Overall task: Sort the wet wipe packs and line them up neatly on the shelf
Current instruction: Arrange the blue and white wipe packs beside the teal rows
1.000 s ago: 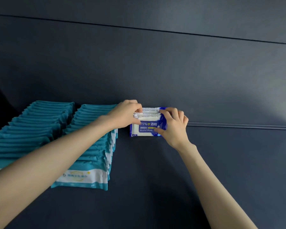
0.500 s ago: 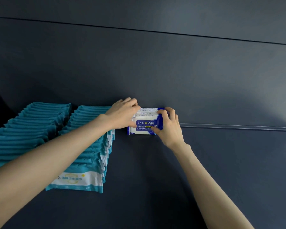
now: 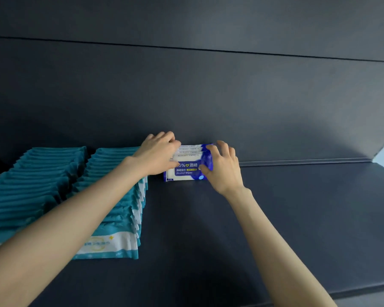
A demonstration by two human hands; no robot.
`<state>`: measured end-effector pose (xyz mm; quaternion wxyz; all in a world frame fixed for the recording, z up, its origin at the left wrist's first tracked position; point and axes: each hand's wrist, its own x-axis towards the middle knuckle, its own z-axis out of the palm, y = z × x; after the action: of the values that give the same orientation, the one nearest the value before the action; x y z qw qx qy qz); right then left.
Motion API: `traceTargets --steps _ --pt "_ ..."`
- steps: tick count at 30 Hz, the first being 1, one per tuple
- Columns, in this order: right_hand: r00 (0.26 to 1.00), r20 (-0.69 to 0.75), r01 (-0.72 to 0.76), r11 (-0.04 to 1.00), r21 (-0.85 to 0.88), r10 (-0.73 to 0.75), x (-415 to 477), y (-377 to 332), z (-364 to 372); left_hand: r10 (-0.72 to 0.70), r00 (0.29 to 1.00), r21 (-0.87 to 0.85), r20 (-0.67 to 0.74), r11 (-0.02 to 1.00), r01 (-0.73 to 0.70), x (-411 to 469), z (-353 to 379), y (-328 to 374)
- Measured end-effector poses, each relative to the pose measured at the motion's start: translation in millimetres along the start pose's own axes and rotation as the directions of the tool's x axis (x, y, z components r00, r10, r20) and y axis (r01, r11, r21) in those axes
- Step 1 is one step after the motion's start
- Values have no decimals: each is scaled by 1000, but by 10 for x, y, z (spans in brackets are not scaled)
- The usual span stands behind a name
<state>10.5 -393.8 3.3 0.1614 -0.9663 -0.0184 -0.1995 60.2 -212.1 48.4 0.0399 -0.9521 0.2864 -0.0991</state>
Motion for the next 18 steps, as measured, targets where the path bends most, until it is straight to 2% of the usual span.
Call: traceTargets --steps 6,11,15,18 --pt "989 -149 -17 999 40 23 -312 -56 -527 -9 978 -193 -211 981 -32 -212 -386 271" --pt "950 -308 -36 998 48 49 -879 -28 -942 51 882 -293 -469 933 -210 -581 -592 738" --pt "919 -374 -118 992 40 125 -1577 60 -1148 61 839 -370 -540 879 -302 -945 -609 1205" --pt "897 -396 -206 979 15 195 -2283 144 -1250 95 834 -432 -543 820 -375 -1301 -486 1661"
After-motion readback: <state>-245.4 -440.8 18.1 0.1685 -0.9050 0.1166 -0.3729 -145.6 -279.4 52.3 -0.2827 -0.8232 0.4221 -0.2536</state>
